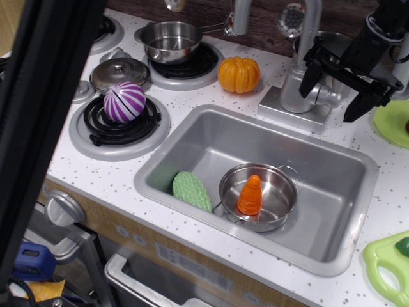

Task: Turn lever vertical to front

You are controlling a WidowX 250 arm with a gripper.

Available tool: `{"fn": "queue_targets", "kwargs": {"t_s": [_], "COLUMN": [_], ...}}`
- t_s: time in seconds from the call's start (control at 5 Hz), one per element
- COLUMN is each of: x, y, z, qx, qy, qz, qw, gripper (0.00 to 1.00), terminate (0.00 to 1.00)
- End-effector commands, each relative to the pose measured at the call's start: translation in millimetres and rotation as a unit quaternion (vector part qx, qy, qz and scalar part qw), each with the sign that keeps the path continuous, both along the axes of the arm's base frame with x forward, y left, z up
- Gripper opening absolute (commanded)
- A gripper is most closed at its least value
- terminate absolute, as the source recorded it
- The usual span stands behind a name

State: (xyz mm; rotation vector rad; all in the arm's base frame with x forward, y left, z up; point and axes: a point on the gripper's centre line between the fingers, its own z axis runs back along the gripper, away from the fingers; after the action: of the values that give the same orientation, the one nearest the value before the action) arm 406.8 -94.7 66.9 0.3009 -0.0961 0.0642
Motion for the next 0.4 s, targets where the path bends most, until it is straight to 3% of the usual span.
{"fn": "queue_targets", "kwargs": {"t_s": [0.0, 0.2], "x": [0.0, 5.4], "y": [0.0, 0.7], "z": [0.0, 4.8], "qx": [0.000, 0.004], "qy": [0.000, -0.037], "qz": [0.000, -0.003], "qw": [1.0000, 0.9993], "gripper": [1.00, 1.00], "terminate": [0.00, 0.00]}}
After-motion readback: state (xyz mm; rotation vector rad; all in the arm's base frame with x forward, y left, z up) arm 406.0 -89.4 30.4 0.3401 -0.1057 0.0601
